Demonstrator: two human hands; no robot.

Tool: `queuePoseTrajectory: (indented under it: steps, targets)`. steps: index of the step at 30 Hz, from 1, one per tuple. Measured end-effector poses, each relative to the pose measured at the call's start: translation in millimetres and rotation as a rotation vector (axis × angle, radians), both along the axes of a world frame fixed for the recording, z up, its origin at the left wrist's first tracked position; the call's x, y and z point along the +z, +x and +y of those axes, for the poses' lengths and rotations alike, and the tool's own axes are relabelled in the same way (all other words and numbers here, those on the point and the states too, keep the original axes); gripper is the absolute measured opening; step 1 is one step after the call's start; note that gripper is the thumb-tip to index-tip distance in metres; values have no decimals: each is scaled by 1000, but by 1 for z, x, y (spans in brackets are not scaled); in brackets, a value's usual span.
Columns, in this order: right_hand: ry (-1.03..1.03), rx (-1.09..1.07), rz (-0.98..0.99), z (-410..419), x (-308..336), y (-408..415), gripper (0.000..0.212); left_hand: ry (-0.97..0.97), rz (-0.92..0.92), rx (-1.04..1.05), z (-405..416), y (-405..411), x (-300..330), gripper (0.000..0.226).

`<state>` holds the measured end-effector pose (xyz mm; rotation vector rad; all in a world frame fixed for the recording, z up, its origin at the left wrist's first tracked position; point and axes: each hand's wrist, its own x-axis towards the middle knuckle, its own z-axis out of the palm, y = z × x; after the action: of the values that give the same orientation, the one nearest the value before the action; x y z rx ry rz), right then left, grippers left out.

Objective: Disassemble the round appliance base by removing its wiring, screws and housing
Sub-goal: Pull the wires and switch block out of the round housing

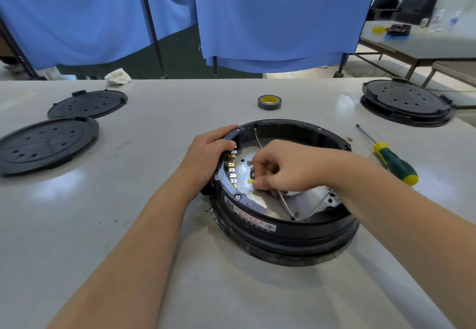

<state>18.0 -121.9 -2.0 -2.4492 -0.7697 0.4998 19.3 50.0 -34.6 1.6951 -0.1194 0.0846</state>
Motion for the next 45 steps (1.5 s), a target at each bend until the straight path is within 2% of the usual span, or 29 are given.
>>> queuePoseTrajectory:
  steps: [12, 21, 24, 30, 35, 39, 45]
  targets:
    - [113, 7, 70, 2, -1, 0, 22, 7, 18, 9, -1, -2, 2, 39]
    - [243, -103, 76, 2, 9, -1, 18, 26, 21, 5, 1, -2, 0, 40]
    - [338, -114, 91, -1, 17, 1, 19, 42, 24, 8, 1, -1, 0, 41]
    - [677, -172, 79, -6, 29, 5, 18, 27, 21, -1, 1, -1, 2, 46]
    - [758, -227, 79, -7, 28, 10, 11, 22, 41, 4, 1, -2, 2, 42]
    - [818, -245, 103, -9, 32, 5, 21, 18, 49, 4, 1, -2, 3, 41]
    - [958, -289, 83, -18, 50, 1, 10, 21, 56, -2, 2, -3, 1, 39]
